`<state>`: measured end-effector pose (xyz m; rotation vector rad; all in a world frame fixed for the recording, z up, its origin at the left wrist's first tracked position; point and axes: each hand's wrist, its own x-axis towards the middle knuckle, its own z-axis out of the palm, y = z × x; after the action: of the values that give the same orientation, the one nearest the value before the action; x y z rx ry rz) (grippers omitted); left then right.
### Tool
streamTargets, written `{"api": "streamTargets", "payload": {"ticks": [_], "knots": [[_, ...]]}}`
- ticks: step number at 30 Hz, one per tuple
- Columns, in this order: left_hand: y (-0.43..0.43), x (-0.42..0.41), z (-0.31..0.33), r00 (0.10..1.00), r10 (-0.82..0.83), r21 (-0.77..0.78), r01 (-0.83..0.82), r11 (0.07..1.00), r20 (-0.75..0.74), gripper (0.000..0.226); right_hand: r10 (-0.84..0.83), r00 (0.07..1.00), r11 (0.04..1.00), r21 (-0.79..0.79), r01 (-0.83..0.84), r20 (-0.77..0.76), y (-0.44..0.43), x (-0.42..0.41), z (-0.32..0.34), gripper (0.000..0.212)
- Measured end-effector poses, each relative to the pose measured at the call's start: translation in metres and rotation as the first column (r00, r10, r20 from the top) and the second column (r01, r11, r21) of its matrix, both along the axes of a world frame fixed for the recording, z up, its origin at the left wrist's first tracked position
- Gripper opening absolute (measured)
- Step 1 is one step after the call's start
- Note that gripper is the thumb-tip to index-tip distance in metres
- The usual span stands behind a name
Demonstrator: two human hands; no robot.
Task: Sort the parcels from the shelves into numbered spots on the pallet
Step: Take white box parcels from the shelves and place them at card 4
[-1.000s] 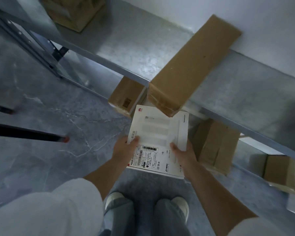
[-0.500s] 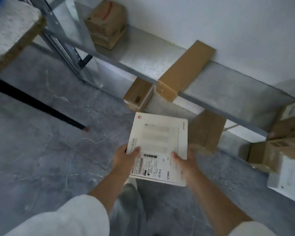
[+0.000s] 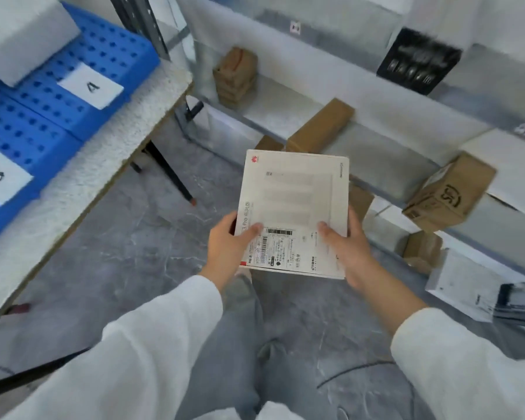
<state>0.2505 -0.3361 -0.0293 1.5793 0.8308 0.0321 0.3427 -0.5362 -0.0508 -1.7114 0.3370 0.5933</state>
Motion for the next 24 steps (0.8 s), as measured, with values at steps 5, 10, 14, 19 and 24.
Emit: {"api": "streamTargets", "payload": {"ticks": [5,10,14,19,24], "knots": [[0.007,-0.029,0.112,0.951,0.154,-0.034,-0.15,0.988,0.267,0.028,0.104,0.975,0.99,0.069,-0.12,0.198,0.025,-0.006,0.107,0.067],[0.031,-0.033,0.188,0.874,0.273,-0.069,-0.268,0.961,0.403,0.033,0.197,0.913,0.967,0.083,-0.241,0.358,0.066,0.003,0.206,0.061],[0.057,-0.034,0.23,0.83,0.293,-0.039,-0.313,0.949,0.475,0.037,0.29,0.846,0.936,0.049,-0.347,0.447,0.105,0.02,0.257,0.062],[0.105,-0.044,0.26,0.82,0.256,0.034,-0.317,0.948,0.512,0.046,0.43,0.767,0.864,0.028,-0.502,0.476,0.166,0.037,0.282,0.054],[0.17,-0.039,0.266,0.762,0.397,0.006,-0.465,0.885,0.512,0.046,0.492,0.726,0.813,0.045,-0.58,0.481,0.252,0.053,0.286,0.059]]}}
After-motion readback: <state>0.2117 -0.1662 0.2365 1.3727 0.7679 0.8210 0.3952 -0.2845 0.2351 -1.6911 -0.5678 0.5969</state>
